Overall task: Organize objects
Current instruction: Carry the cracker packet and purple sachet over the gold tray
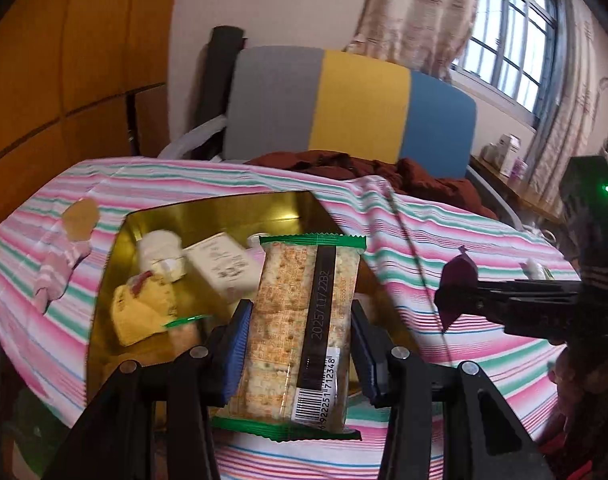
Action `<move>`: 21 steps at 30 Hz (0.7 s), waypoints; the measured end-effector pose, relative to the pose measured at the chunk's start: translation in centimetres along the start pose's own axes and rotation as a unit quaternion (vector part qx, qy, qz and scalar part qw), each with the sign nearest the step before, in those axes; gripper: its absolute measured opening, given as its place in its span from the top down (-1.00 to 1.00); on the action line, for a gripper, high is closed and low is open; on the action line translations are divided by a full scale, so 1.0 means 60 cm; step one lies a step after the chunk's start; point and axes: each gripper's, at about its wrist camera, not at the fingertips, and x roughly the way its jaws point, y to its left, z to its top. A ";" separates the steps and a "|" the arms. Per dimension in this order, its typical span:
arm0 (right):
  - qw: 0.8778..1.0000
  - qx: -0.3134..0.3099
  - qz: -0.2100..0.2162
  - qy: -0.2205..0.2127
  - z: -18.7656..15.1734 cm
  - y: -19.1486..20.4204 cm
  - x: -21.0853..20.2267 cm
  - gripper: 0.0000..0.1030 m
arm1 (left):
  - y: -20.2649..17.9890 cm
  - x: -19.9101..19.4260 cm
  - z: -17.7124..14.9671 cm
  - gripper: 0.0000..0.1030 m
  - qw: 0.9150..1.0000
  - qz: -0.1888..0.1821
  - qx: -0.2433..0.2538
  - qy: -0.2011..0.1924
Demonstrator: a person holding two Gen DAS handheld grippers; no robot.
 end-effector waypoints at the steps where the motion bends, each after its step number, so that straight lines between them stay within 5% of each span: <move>1: 1.000 -0.004 0.004 0.001 0.001 0.009 0.003 0.29 | 0.015 -0.002 0.000 0.10 1.000 0.006 -0.009 -0.001; 8: 0.999 -0.037 0.034 0.015 0.008 0.076 0.035 0.27 | 0.128 -0.026 0.003 0.10 0.994 0.042 -0.096 -0.010; 17: 0.993 -0.076 0.074 0.048 0.002 0.146 0.082 0.24 | 0.150 0.016 0.001 0.08 0.989 -0.005 -0.148 0.017; 21: 0.993 -0.083 0.067 0.056 -0.010 0.155 0.094 -0.55 | 0.141 0.040 0.000 -0.11 0.988 -0.001 -0.150 0.031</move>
